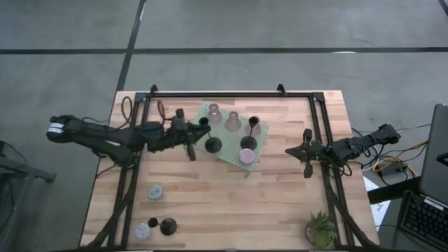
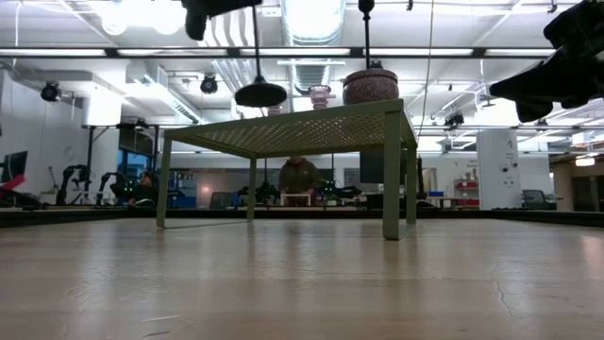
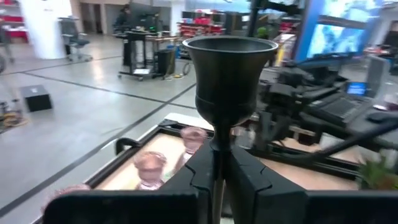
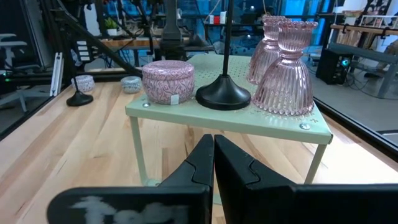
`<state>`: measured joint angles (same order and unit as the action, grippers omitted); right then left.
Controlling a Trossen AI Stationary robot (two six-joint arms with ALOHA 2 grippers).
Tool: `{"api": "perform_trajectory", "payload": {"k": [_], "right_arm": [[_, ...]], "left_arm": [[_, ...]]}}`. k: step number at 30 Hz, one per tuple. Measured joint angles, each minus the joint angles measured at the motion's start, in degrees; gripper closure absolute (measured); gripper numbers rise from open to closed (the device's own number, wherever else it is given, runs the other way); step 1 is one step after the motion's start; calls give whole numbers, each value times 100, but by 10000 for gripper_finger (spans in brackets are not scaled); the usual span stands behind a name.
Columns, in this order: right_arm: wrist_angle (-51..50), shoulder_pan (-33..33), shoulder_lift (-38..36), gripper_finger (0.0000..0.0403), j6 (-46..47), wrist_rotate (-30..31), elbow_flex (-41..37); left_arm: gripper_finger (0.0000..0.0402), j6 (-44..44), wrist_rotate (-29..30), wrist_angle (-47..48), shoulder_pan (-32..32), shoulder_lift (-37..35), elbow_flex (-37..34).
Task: Pick & Place candle stick holders
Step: Put the top black candle holder on the shelf aligned with the other black candle holder
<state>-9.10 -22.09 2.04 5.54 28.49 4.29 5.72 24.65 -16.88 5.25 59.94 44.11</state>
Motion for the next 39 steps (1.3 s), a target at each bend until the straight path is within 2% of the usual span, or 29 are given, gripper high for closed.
{"api": "perform_trajectory", "payload": {"k": [12,29,39], "right_arm": [[0,0,-2,394,0,0,0],[2,0,0,394,0,0,0],[2,2,0,394,0,0,0]], "left_arm": [[375,227,-200,14,-678,956,467],[371,73,-473,8,-889,1846,1251],[371,69,-556,-90,-915,2060,1319]]}}
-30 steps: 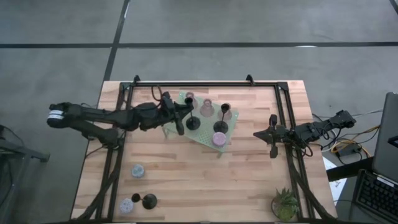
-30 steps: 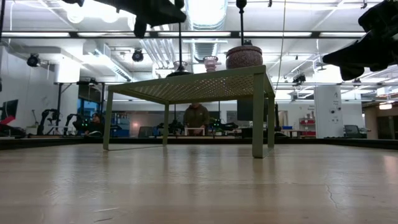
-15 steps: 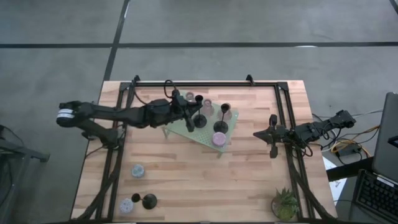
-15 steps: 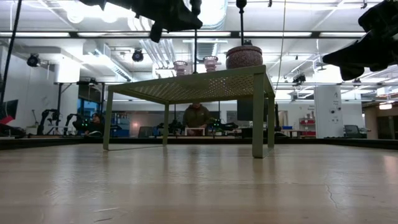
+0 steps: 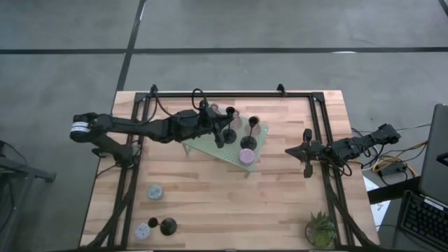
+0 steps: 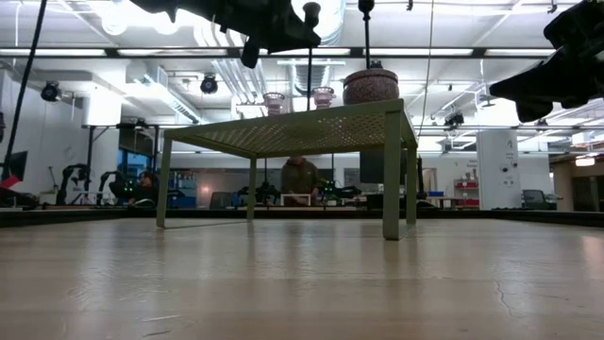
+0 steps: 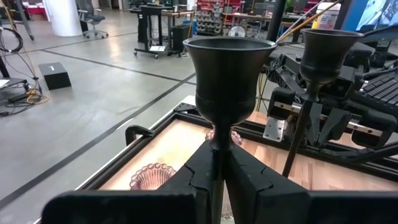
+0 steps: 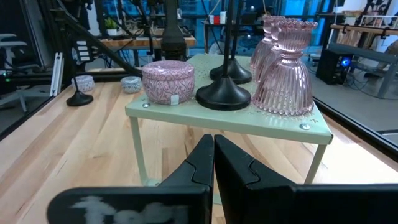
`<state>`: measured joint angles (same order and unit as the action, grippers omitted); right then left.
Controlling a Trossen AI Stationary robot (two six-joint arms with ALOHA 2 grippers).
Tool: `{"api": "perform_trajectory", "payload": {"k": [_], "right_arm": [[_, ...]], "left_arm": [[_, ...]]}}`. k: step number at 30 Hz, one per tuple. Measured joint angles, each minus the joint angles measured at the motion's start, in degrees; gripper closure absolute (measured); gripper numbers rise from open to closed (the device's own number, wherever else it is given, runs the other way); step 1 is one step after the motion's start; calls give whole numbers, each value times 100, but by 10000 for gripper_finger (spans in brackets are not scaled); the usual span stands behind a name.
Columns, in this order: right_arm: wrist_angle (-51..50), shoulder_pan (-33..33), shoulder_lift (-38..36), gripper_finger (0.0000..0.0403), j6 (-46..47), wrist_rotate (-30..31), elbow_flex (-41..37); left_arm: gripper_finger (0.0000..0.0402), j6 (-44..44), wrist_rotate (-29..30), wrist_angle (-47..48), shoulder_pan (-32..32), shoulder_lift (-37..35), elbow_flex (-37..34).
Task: Pick & Place candle stick holders
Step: Put the top black candle holder on the shelf aligned with the other black candle holder
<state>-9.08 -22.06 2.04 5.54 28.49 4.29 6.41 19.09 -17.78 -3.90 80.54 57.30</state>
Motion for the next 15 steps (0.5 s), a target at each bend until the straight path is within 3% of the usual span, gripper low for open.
{"api": "perform_trajectory", "payload": {"k": [15], "right_arm": [[-2,0,-2,394,0,0,0]], "left_arm": [[369,30,-158,-152,0,63,0]]}}
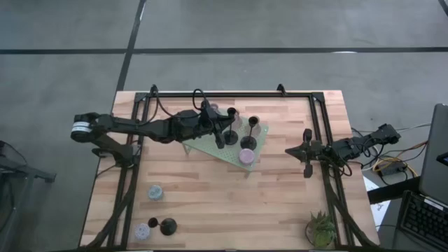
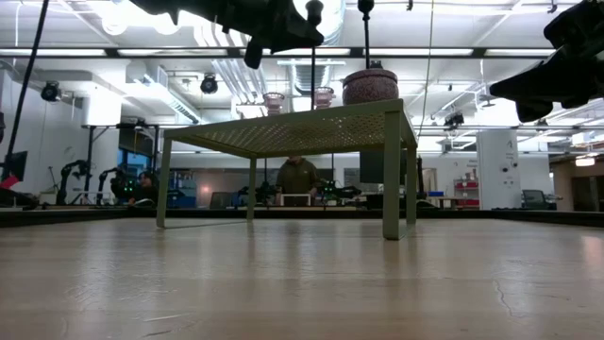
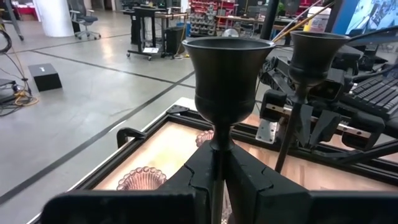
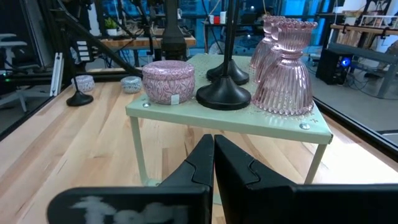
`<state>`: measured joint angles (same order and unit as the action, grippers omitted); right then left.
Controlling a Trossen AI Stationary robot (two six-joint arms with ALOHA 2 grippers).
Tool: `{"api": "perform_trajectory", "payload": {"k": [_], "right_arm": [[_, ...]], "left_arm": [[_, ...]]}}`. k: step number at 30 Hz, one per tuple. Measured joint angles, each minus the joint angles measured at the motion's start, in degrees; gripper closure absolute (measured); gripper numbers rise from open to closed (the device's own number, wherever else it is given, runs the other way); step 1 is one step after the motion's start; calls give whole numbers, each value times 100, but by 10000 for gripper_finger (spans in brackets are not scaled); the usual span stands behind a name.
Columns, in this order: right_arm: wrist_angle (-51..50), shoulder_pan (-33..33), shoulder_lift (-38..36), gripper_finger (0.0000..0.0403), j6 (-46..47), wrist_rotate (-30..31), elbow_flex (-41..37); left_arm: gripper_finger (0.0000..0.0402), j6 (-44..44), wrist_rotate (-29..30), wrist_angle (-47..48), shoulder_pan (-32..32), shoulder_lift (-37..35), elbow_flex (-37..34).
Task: Pick & Place candle stick holders
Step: Put the top black candle holder on the shelf aligned with the other black candle holder
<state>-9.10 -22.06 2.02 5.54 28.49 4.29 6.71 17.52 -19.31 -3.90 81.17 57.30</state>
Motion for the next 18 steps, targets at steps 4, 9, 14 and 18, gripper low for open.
{"api": "perform_trajectory", "payload": {"k": [4,9,14,18], "right_arm": [[2,0,0,394,0,0,0],[1,0,0,394,0,0,0],[0,0,0,394,0,0,0],[0,0,0,394,0,0,0]], "left_arm": [[369,-111,-2,-16,3,30,-1],[369,-118,0,-16,2,30,-13],[369,-322,-2,-7,2,30,-18],[369,-346,-2,-1,2,30,-20]]}}
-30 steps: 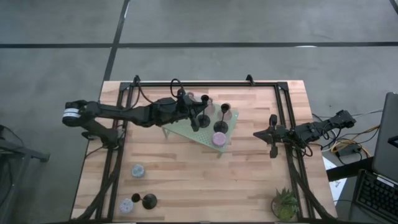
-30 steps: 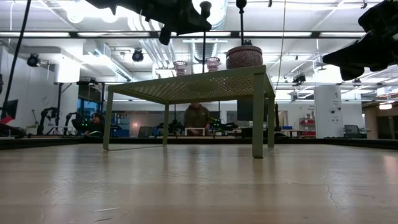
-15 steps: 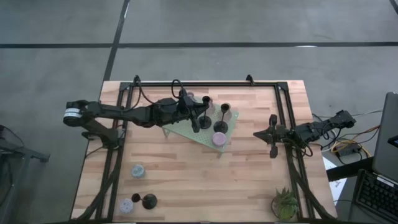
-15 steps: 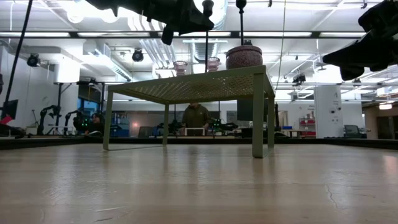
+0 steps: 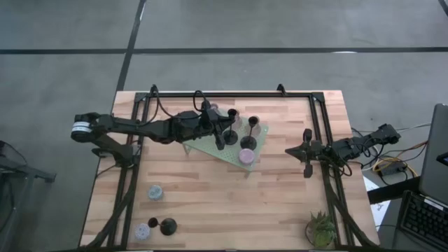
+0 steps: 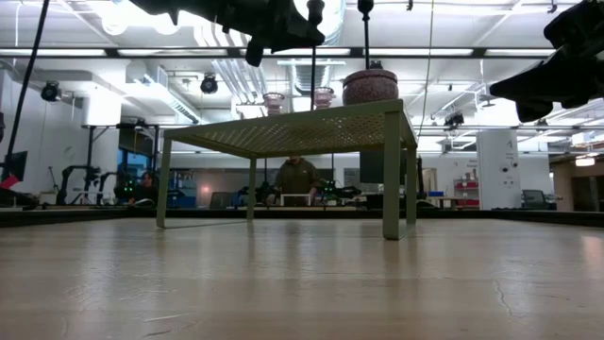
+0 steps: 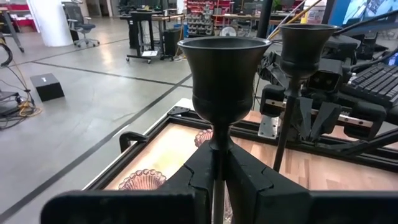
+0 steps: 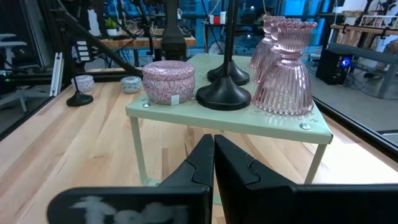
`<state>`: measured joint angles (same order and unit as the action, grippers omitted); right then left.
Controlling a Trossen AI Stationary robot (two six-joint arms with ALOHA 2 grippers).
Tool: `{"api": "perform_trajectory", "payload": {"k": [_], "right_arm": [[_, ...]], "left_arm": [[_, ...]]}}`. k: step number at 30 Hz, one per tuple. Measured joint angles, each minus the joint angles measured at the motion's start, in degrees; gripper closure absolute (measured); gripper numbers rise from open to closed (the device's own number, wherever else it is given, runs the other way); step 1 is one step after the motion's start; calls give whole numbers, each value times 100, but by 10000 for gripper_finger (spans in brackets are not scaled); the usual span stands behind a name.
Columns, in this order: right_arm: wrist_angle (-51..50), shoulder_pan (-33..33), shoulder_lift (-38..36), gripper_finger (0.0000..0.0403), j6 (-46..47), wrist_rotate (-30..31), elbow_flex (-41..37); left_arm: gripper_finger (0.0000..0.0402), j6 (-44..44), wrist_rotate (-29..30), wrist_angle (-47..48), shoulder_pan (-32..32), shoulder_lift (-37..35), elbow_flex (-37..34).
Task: Pick & Place candle stick holders
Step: Put the top black candle holder on the shelf aligned with the other black candle holder, then put the black candle holder on the shelf aligned with the other black candle holder
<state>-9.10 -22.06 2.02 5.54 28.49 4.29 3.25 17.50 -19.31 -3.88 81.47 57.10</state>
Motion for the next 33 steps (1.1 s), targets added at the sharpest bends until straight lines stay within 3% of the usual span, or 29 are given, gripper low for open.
{"api": "perform_trajectory", "payload": {"k": [13,24,33], "right_arm": [[2,0,2,394,0,0,0],[2,-2,4,394,0,0,0],[2,-2,2,394,0,0,0]], "left_arm": [[329,-18,32,167,-2,13,-24],[244,-14,-8,424,15,12,-24],[187,-31,-158,1199,26,-45,-22]]}}
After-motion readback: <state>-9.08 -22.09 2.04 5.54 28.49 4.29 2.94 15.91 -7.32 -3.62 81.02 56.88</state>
